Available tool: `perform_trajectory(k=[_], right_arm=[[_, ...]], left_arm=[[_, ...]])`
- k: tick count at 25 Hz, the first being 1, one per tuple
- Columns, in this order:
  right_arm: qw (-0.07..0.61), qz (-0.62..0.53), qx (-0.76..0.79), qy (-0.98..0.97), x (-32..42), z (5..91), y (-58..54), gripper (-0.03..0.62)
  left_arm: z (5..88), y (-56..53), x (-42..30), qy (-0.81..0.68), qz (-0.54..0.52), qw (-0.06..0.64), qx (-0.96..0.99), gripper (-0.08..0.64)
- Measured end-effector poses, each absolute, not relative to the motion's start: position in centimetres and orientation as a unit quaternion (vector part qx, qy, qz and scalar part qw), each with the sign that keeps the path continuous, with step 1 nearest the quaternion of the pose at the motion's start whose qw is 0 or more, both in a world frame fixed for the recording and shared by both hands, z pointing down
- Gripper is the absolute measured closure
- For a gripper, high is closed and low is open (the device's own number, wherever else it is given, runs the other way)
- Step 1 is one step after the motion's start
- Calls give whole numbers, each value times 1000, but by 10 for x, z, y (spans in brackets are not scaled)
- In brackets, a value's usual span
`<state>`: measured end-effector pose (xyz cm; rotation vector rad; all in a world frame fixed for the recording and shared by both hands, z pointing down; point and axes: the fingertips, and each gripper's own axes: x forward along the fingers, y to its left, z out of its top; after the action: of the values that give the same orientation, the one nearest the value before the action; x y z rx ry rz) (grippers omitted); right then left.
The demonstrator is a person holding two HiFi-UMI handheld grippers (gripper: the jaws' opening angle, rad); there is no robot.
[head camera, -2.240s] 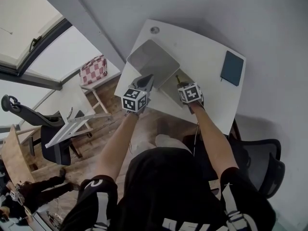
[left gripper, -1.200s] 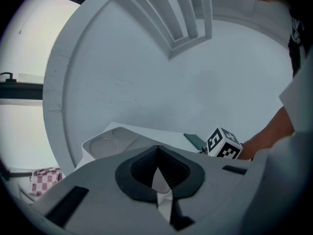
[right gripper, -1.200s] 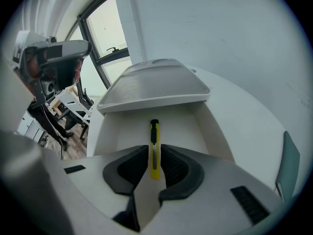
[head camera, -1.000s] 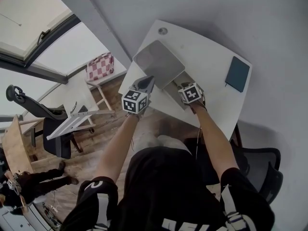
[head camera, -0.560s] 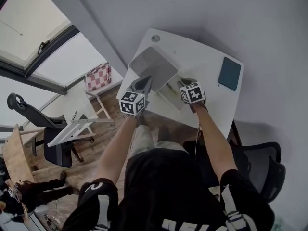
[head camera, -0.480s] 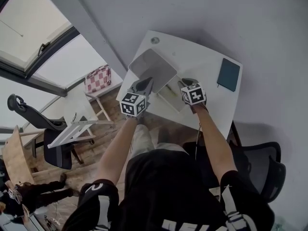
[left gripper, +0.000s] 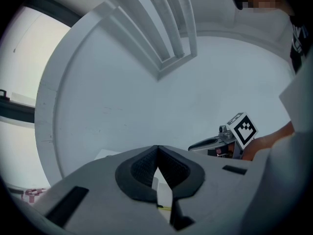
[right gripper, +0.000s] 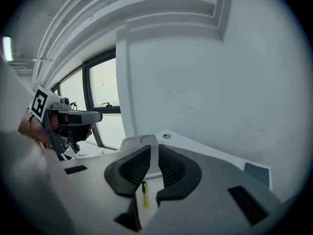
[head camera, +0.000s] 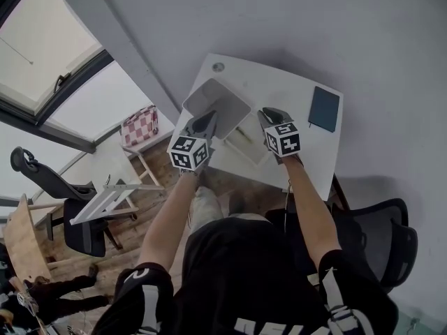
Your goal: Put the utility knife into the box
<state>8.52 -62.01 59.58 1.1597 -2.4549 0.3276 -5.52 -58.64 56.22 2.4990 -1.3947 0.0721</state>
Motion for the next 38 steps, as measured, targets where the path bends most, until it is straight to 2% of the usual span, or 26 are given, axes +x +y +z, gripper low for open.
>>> perform_trajectory(k=[15,21,38], right_arm=[[133,64,418,-896,84,533,-600,559],[122,55,423,-896,86,521,-594,577],[116,63,424,-896,86,523,-592,578]], left_arm=[[522,-584,-57,-469,3,104,877,535],[510,-581,-56,-460,4,90,883,535],[503,-578,-50,-452,17,78,888,535]])
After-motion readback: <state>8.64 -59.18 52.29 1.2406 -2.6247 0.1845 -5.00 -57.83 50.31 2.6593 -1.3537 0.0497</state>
